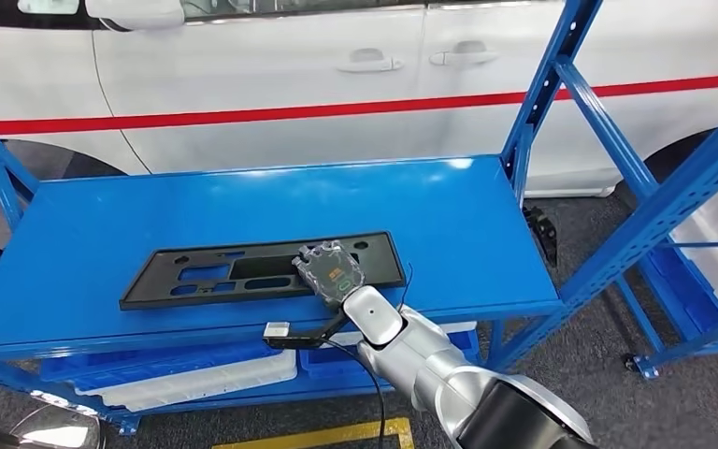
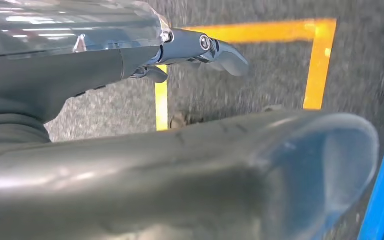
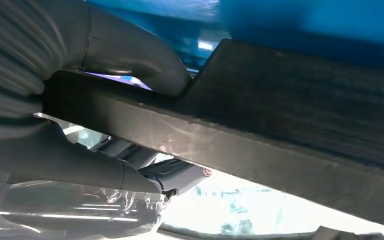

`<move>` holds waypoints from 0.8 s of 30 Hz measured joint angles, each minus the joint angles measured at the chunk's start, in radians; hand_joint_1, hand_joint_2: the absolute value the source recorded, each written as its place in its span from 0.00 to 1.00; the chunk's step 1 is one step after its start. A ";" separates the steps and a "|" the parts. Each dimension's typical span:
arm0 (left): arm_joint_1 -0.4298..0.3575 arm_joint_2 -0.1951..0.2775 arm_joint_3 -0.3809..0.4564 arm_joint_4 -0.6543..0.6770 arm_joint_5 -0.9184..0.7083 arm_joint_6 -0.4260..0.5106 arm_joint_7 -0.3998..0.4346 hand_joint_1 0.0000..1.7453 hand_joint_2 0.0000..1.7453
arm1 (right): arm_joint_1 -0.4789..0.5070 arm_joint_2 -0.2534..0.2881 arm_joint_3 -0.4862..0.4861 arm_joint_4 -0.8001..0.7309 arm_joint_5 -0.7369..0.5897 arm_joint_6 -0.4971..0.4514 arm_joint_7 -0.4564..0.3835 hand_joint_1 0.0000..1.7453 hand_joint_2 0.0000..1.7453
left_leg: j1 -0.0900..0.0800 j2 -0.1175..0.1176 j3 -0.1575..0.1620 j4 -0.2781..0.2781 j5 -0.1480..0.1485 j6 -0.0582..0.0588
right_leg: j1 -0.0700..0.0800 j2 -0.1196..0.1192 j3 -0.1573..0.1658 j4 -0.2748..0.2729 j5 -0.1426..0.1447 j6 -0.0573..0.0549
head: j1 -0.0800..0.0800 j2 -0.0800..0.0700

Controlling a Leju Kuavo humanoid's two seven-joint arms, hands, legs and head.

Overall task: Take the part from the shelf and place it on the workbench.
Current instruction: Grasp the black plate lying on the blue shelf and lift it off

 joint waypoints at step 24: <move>-0.002 0.007 0.000 0.000 -0.029 -0.034 -0.151 0.00 0.00 | 0.030 -0.001 -0.179 -0.068 -0.483 -0.083 -0.509 1.00 1.00 | 0.007 -0.002 -0.026 0.070 -0.019 -0.048 | -0.005 0.004 0.036 -0.060 0.036 -0.026 | 0.000 0.000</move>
